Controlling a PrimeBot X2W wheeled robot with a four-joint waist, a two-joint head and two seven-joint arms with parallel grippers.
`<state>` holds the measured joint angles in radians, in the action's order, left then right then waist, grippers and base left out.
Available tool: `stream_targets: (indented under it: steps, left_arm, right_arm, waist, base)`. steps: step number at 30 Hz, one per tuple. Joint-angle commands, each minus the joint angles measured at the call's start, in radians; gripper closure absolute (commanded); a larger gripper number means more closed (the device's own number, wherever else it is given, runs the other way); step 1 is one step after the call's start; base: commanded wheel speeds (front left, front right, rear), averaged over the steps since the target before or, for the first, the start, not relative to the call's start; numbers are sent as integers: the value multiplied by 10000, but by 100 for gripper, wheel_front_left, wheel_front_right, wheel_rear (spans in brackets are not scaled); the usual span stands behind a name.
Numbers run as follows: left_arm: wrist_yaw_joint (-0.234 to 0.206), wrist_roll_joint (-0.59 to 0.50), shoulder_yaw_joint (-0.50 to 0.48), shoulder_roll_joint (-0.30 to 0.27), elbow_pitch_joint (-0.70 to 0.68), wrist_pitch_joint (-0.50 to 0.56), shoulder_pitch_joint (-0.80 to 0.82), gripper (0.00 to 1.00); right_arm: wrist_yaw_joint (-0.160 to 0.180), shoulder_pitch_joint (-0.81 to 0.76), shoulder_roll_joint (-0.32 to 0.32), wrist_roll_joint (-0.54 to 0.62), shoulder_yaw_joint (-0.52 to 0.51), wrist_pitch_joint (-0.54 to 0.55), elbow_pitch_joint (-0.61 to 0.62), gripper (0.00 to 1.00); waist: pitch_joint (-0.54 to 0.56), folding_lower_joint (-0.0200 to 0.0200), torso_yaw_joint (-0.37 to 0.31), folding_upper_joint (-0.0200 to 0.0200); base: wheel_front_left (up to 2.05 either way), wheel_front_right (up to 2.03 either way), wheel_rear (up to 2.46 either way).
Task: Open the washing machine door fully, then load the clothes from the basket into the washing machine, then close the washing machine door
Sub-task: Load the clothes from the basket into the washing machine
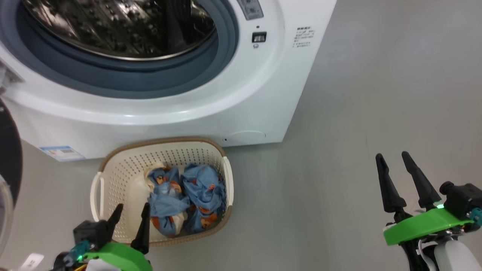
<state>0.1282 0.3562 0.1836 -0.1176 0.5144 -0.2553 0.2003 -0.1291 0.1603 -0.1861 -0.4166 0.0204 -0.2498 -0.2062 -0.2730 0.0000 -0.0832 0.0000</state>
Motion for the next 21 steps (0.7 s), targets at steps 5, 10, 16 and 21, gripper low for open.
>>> stream_targets:
  steps: [5, 10, 16, 21]
  left_arm:
    - [25, 240, 199, -343, 969, -65, 1078, 0]
    - [25, 478, 608, -492, 2375, -65, 2279, 0]
    - [25, 778, 1151, -611, 4094, -65, 3818, 0]
    - [25, 1022, 1812, -724, 5263, -65, 4785, 0]
  right_arm:
    - [-16, 431, 32, 45, 303, -120, 264, 0]
    - [-16, 828, 156, 35, 440, -120, 297, 0]
    - [-16, 1341, 343, 47, 584, -120, 387, 0]
    - [-16, 1690, 419, 46, 620, -120, 499, 0]
  waist:
    - [-1006, 0, -151, 0]
    - [-1750, 0, -253, 0]
    - [-2672, 0, -357, 0]
    - [-3322, 0, -452, 0]
  base:
    - [0, 0, 0]
    - [0, 0, 0]
    - [0, 0, 0]
    - [0, 0, 0]
